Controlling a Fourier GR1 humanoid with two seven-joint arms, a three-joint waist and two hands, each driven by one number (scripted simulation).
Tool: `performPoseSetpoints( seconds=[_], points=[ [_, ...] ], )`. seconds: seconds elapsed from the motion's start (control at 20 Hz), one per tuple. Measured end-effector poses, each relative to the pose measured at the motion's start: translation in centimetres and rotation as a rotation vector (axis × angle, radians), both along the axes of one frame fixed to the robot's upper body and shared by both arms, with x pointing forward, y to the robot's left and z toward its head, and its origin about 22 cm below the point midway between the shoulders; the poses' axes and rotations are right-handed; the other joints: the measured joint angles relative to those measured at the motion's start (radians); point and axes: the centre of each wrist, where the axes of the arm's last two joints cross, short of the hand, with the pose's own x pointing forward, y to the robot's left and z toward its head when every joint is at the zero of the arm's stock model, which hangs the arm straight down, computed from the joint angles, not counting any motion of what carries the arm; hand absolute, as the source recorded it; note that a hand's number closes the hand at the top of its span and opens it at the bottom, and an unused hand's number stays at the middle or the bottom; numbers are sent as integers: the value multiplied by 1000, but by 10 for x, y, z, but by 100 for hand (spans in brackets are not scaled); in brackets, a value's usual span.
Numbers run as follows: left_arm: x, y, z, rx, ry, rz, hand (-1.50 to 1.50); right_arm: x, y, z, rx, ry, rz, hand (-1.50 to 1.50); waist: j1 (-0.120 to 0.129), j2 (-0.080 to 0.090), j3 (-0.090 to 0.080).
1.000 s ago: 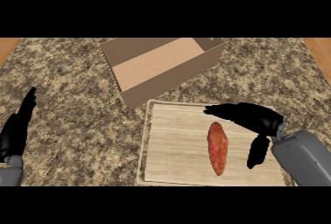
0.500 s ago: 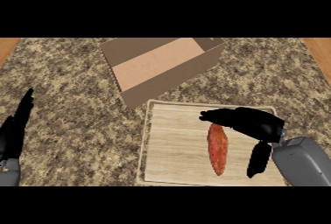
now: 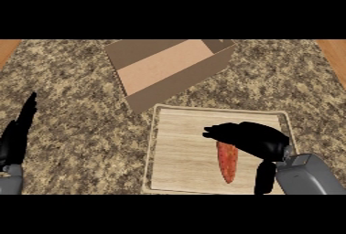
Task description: Pick the sweet potato from the tray and place it in the cardboard box
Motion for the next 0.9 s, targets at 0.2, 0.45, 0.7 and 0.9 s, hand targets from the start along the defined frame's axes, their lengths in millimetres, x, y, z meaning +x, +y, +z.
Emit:
performPoseSetpoints(
  seconds=[0.2,0.45,0.7,0.9],
  points=[
    [1,4,1,5,-4,-1,0,-1,6,-17,-38,1,-26,-150,1,0,0],
    [-1,-1,2,1,2,-3,0,4,16,-24,-12,-98,-57,150,3,-3,-1],
    [3,-8,1,2,-4,-6,0,12,23,-31,10,-224,-83,150,3,-5,-4],
    [4,-4,3,-5,-2,-6,0,12,24,-29,28,-322,-112,150,0,-4,-4]
  ],
)
